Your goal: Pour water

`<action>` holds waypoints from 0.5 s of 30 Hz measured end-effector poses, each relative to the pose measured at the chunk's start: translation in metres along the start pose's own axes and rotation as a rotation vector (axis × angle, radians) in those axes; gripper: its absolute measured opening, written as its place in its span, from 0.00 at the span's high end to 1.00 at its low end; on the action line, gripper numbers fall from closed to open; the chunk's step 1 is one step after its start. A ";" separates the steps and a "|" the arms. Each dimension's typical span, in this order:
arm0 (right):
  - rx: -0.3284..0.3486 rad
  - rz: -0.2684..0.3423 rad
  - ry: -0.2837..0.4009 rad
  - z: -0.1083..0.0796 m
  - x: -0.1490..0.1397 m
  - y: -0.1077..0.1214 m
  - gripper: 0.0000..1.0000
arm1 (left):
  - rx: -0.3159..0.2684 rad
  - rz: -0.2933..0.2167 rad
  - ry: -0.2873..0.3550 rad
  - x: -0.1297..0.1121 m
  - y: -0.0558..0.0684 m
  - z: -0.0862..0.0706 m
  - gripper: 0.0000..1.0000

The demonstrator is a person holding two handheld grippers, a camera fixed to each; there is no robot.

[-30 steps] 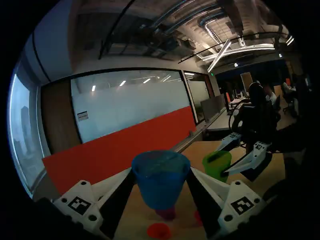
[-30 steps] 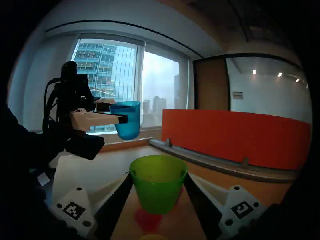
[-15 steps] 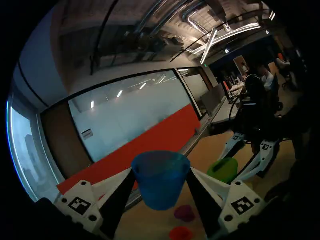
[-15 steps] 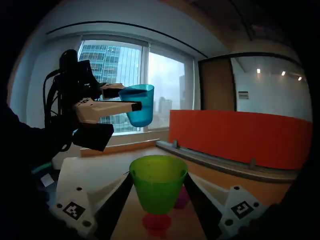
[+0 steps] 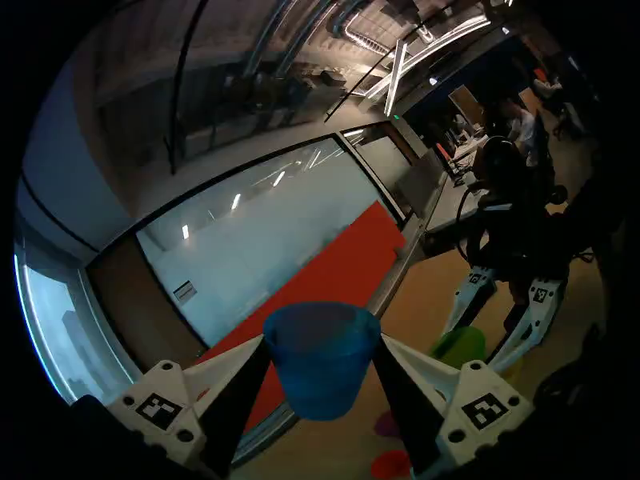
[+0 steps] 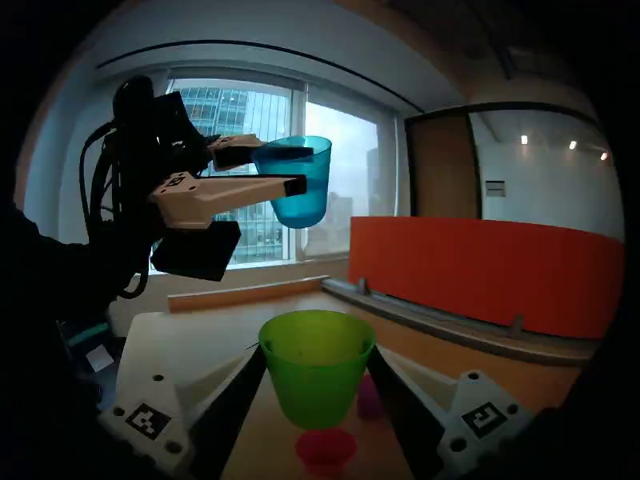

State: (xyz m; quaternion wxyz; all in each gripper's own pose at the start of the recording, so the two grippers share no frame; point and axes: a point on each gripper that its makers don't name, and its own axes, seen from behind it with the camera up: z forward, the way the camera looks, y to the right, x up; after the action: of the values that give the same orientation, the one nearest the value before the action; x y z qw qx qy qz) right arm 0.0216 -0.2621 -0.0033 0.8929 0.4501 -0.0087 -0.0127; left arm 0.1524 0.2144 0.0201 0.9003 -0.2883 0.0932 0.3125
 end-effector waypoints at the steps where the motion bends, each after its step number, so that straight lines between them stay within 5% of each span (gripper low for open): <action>1: 0.003 0.000 -0.001 0.001 0.000 -0.001 0.09 | 0.000 0.011 -0.001 0.001 0.001 0.001 0.15; 15: 0.025 0.001 -0.004 0.011 0.000 -0.010 0.09 | 0.022 0.171 -0.007 0.016 0.001 0.007 0.15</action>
State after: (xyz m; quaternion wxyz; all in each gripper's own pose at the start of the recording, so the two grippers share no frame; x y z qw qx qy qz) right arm 0.0211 -0.2764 -0.0050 0.8872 0.4612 -0.0110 -0.0131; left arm 0.1643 0.2277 0.0197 0.8737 -0.2684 0.1178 0.3883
